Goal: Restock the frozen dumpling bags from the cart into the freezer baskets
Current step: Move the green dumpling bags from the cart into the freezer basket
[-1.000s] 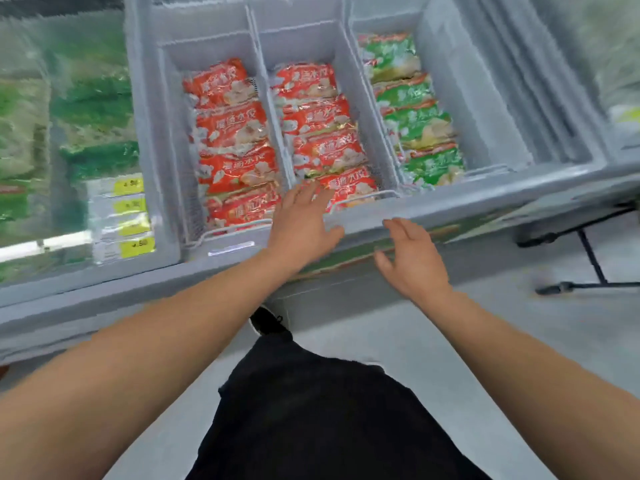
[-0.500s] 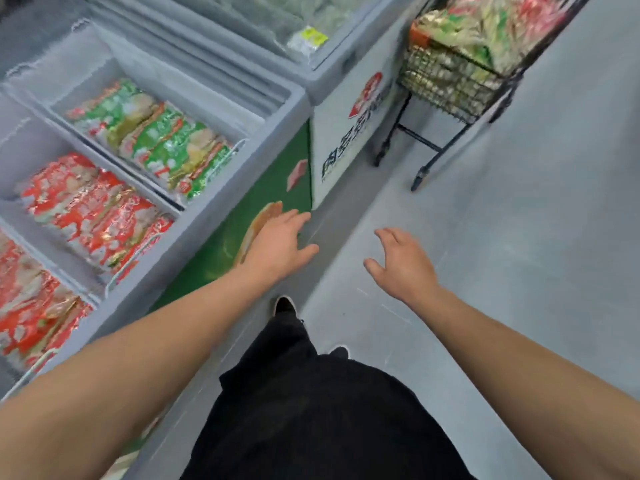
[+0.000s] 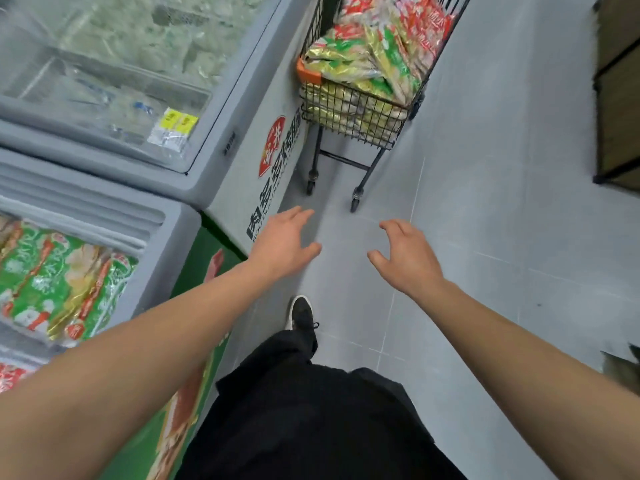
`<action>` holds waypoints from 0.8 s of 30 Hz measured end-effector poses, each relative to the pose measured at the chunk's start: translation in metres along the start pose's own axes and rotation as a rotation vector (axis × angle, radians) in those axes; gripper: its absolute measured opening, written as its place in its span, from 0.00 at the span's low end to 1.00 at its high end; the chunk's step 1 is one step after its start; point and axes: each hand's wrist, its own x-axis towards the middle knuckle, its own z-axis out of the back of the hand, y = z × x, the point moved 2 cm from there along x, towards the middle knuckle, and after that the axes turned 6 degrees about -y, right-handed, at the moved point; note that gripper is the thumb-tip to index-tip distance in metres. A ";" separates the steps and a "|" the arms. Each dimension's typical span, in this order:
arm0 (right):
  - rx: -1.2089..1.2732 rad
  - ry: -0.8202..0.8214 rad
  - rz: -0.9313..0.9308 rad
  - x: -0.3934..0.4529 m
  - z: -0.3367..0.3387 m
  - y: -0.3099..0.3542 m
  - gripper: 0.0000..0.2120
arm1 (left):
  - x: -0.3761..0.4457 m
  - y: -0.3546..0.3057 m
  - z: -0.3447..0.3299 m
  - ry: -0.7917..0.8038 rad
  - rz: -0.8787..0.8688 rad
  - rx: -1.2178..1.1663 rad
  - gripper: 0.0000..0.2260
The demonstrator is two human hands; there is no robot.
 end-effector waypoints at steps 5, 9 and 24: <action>0.030 -0.043 -0.053 0.081 0.036 0.004 0.27 | 0.101 -0.009 0.033 -0.018 -0.058 0.009 0.32; 0.048 -0.052 -0.065 0.139 0.051 -0.001 0.27 | 0.164 -0.017 0.043 -0.013 -0.074 0.021 0.31; 0.063 0.068 0.040 0.385 0.080 -0.032 0.26 | 0.377 -0.038 0.053 0.045 0.122 0.102 0.30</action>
